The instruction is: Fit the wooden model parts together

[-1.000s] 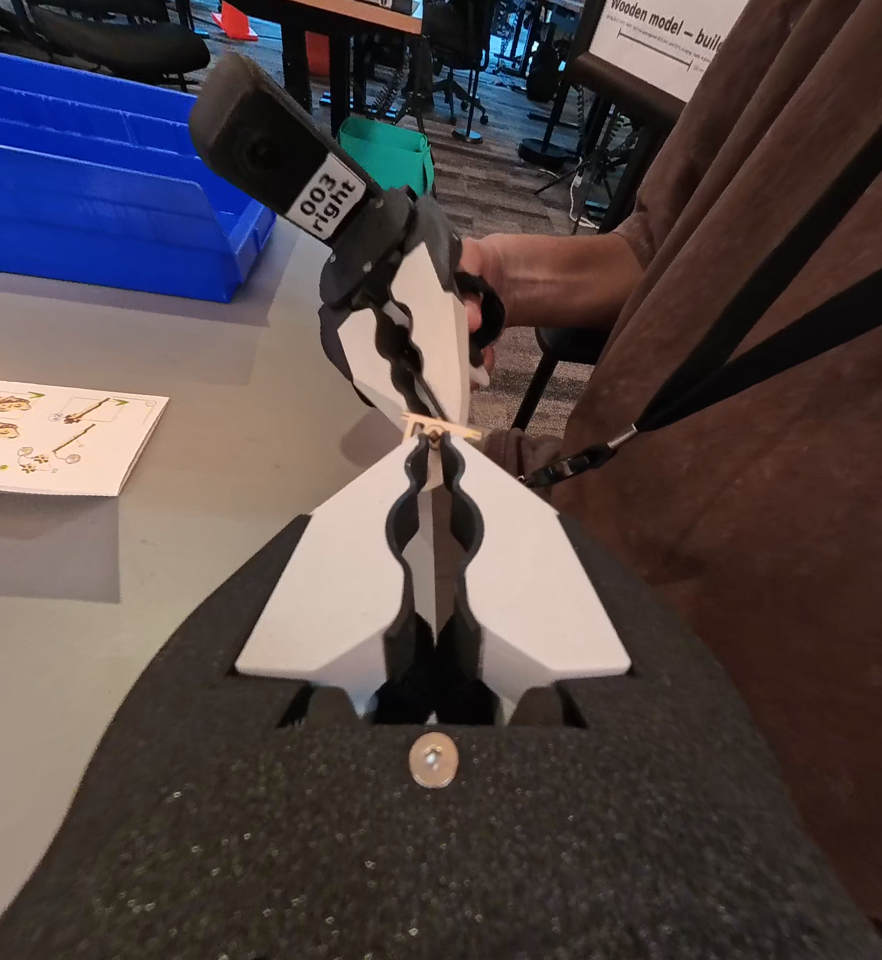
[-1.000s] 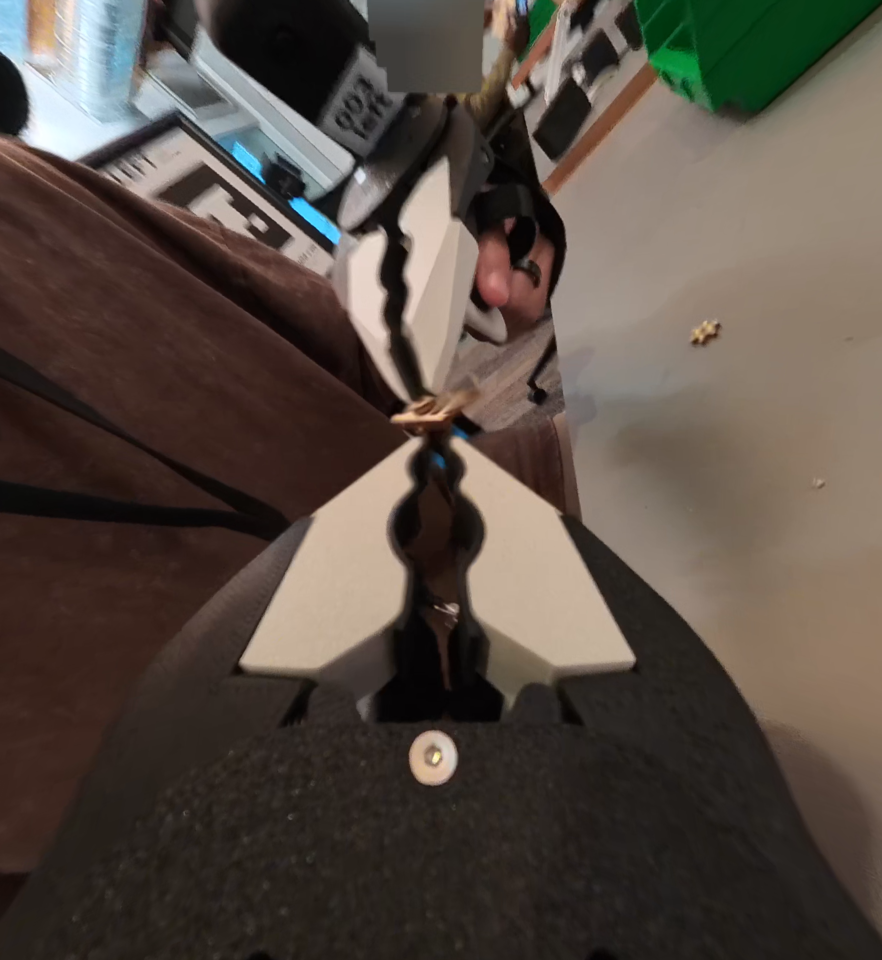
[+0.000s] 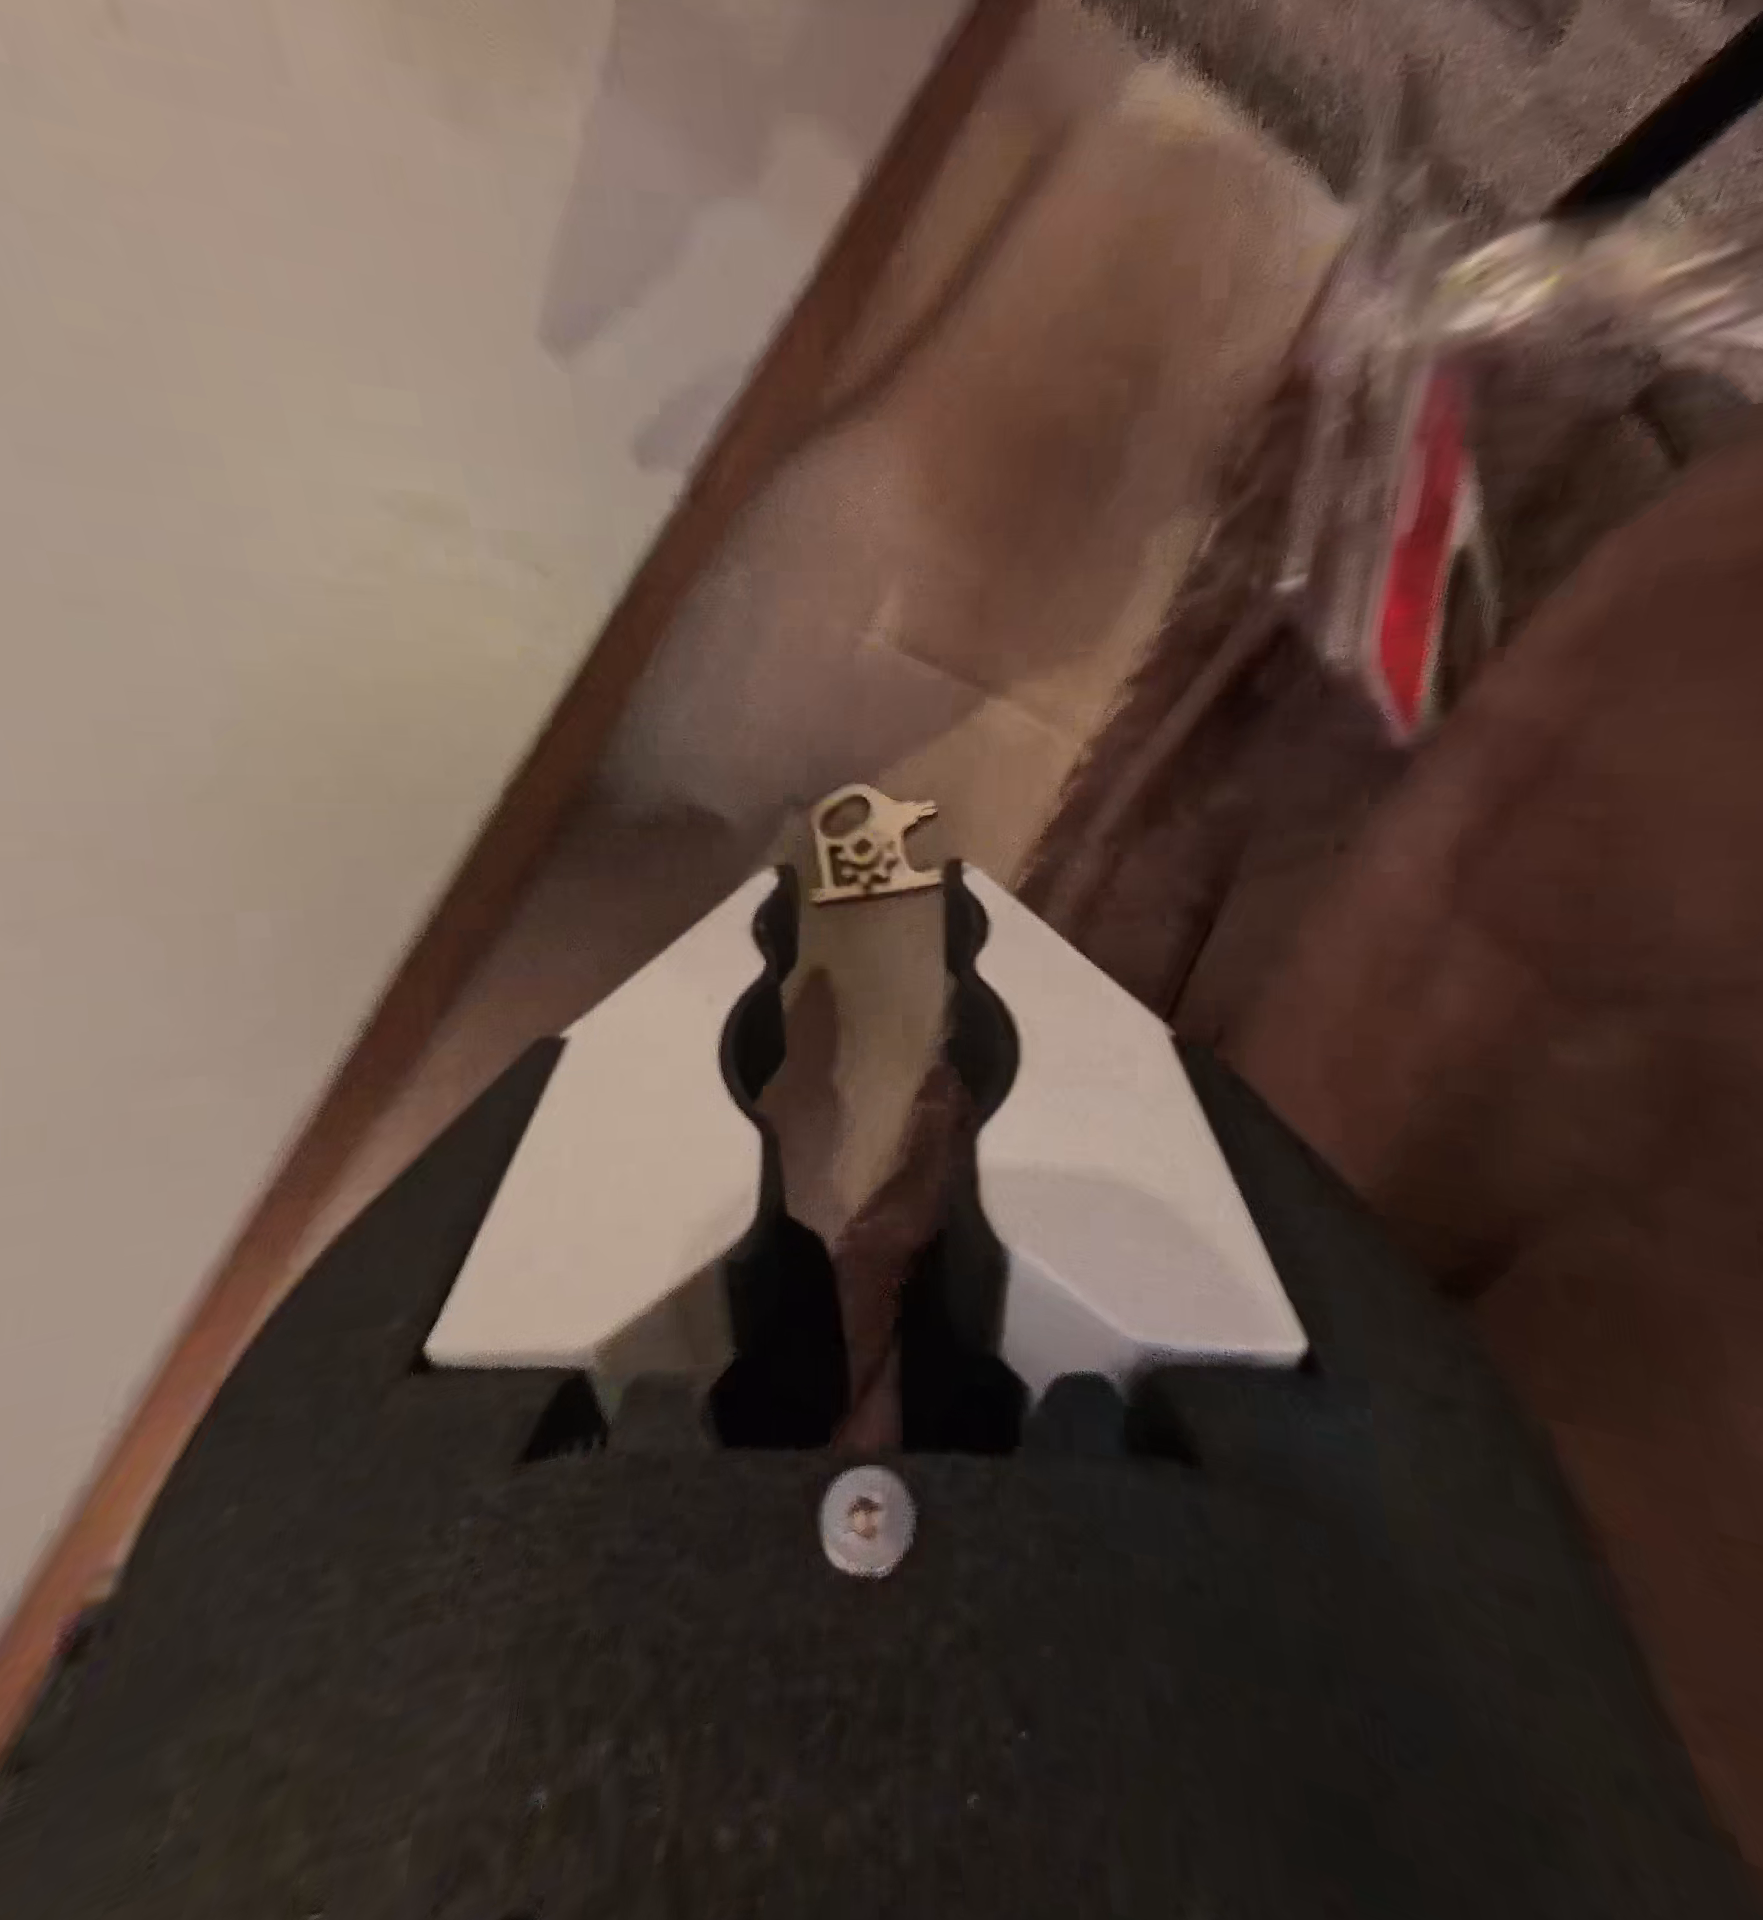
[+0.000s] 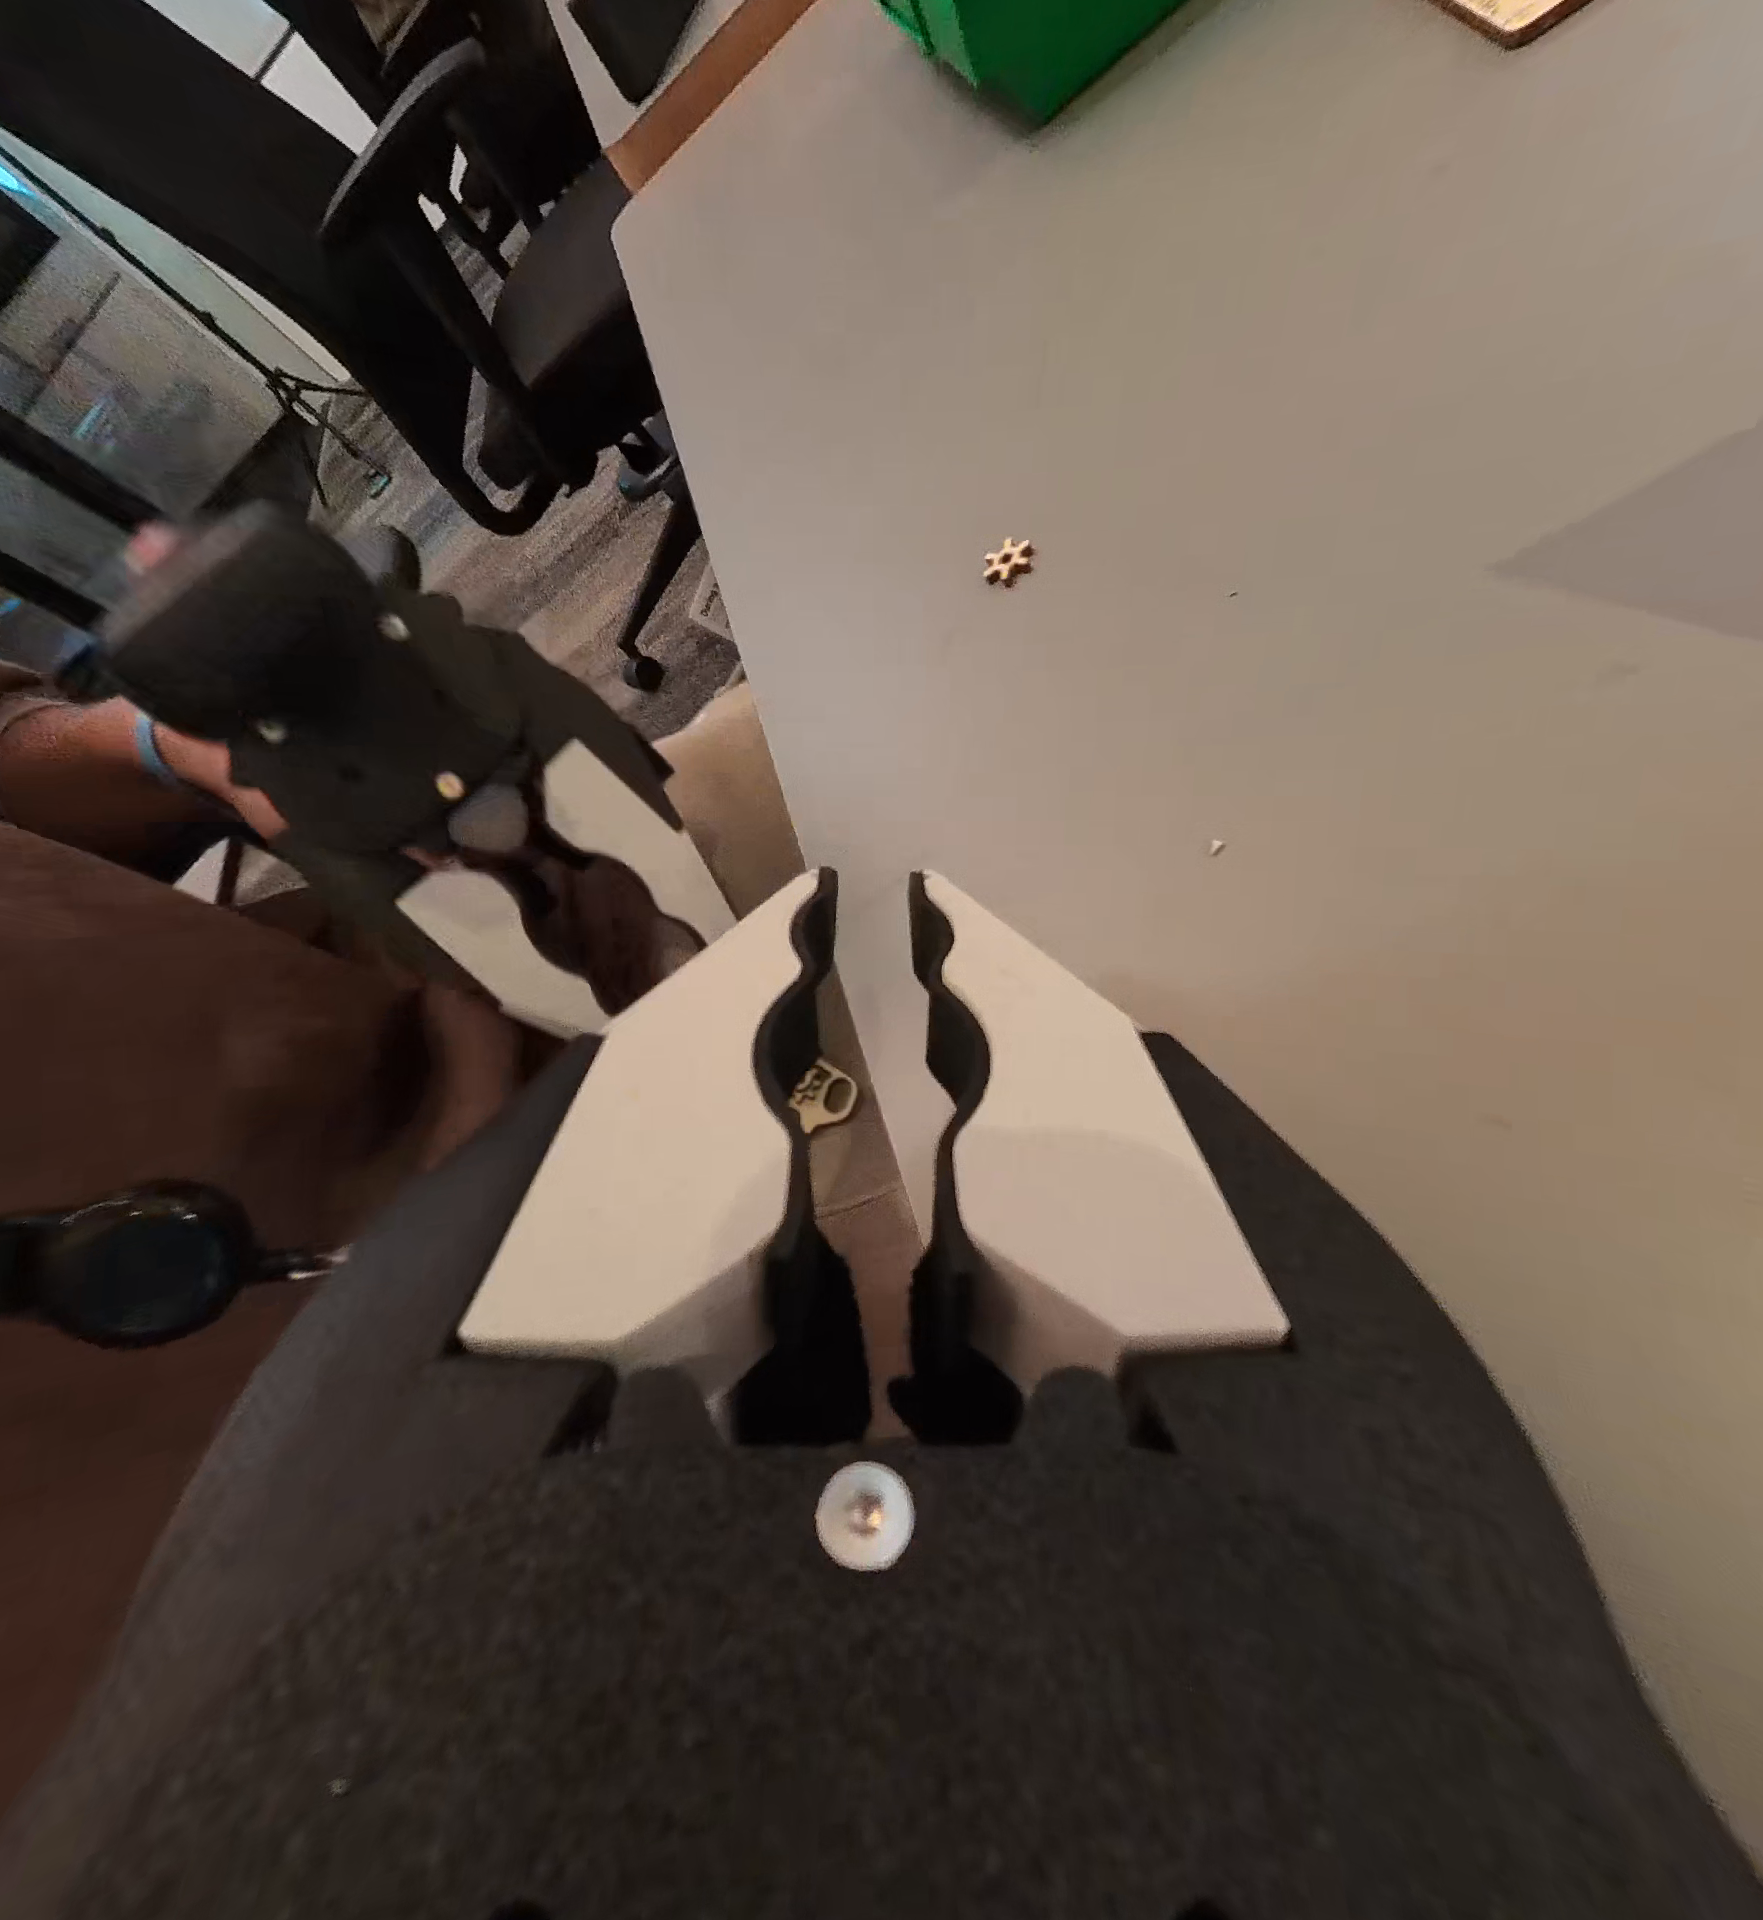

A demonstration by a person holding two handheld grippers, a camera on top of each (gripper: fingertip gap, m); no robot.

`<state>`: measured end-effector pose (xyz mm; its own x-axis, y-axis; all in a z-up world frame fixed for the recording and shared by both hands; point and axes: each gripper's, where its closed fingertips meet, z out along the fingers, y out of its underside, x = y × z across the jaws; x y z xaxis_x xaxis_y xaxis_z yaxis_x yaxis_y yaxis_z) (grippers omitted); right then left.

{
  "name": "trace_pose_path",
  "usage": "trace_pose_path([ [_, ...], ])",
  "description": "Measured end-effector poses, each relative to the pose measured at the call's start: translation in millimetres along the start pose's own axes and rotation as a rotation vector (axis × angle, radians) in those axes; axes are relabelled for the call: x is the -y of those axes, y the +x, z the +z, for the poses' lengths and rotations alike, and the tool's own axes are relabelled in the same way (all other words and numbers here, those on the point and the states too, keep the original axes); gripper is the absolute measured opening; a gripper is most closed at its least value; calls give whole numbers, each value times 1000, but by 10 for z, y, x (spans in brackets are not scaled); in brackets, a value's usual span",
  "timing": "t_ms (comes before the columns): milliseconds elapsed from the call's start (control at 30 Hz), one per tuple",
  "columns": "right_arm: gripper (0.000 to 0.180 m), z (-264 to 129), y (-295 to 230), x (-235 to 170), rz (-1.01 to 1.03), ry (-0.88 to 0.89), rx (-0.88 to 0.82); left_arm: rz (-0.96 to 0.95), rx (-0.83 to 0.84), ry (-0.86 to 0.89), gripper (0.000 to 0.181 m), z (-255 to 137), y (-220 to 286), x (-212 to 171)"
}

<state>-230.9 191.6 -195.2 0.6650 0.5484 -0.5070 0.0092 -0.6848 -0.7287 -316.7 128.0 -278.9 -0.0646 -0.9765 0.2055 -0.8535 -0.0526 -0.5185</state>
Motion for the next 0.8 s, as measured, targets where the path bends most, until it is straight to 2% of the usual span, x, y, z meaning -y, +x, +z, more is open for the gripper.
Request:
trace_pose_path([
  [67,13,13,-29,-7,-14,-6,-11,-15,12,-99,37,121,21,-141],
  [100,12,17,-54,-4,-23,-6,-11,-16,12,-89,40,150,36,-120],
  [200,11,43,-93,1,-47,-11,-12,-30,-1,-90,33,256,52,-126],
  [333,11,68,-69,-92,-67,-60,-30,-6,12,-197,28,401,59,-332],
  [467,9,28,-82,-36,-88,-34,-40,6,24,-150,21,355,89,-243],
  [667,12,-92,-91,68,-107,25,-34,45,27,207,20,-215,21,391],
  [800,21,-220,-173,319,-204,157,-34,-149,-153,567,20,-808,-151,1059],
])
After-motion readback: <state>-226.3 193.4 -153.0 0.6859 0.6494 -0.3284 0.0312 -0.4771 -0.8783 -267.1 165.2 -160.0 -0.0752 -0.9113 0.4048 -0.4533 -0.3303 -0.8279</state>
